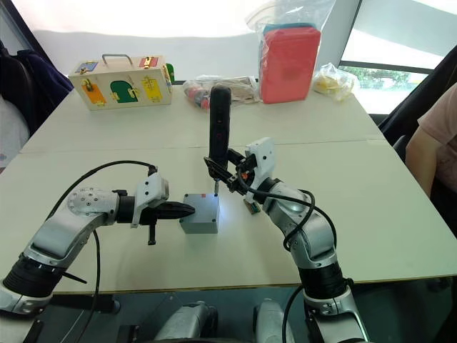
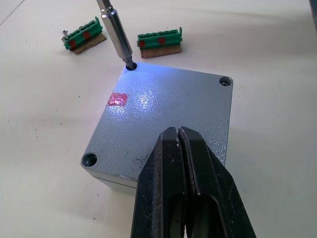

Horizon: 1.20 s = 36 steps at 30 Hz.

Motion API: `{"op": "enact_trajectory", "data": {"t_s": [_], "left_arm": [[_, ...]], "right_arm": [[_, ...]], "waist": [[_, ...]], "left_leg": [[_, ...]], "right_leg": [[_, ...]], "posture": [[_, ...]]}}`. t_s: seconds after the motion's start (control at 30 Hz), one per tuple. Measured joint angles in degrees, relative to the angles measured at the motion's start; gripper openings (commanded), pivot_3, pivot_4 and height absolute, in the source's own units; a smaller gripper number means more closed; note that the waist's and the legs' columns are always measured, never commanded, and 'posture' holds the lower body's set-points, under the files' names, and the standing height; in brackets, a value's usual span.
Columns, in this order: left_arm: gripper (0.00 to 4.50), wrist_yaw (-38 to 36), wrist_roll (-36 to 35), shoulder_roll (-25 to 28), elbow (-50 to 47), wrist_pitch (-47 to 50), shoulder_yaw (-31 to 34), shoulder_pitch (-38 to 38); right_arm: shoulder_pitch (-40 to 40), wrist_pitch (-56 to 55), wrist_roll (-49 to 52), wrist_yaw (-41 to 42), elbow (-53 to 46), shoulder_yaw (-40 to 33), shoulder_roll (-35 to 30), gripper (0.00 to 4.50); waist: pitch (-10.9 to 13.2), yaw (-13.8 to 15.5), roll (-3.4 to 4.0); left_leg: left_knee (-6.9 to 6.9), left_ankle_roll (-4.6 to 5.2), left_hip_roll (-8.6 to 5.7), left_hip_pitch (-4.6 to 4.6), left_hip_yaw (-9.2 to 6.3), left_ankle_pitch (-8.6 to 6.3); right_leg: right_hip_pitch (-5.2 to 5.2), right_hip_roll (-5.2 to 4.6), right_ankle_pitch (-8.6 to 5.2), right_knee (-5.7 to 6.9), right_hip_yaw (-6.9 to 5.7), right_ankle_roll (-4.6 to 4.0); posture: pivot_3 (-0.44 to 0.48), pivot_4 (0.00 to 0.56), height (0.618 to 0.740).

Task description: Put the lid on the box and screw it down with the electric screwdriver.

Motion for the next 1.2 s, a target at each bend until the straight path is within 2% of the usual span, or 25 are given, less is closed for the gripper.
{"op": "enact_trajectory", "data": {"t_s": [0.23, 0.67, 1.2], "left_arm": [[0.00, 0.24, 0.00, -0.18, -0.74, 2.19, -0.07, -0.66], [0.00, 1.07, -0.13, -0.22, -3.11, 6.87, -0.08, -1.54], [0.00, 0.89, -0.09, -0.37, -2.47, 3.24, 0.10, 0.66]], "right_arm": [[-0.11, 1.56, -1.30, 0.16, -3.81, 2.31, -2.66, 1.81], [-0.47, 0.03, -3.77, 1.46, -4.77, 5.23, -4.82, 1.81], [1.11, -0.37, -4.61, -0.35, -4.08, 5.31, -2.95, 1.81]], "waist": [[0.07, 0.02, 0.00], [0.27, -0.04, -0.01], [0.09, -0.04, -0.04]], "left_leg": [[0.00, 0.00, -0.01, -0.04, 0.00, 0.00], [-0.01, 0.00, -0.01, -0.08, 0.00, 0.00], [-0.11, 0.00, 0.03, 0.04, -0.08, 0.00]], "right_leg": [[-0.01, -0.03, 0.00, -0.04, -0.02, 0.01], [-0.07, -0.03, 0.00, -0.04, -0.03, 0.01], [0.25, -0.02, -0.04, -0.49, -0.09, -0.05]], "posture": [[0.000, 0.150, 0.740], [0.000, 0.150, 0.740], [0.000, 0.150, 0.740]]}}
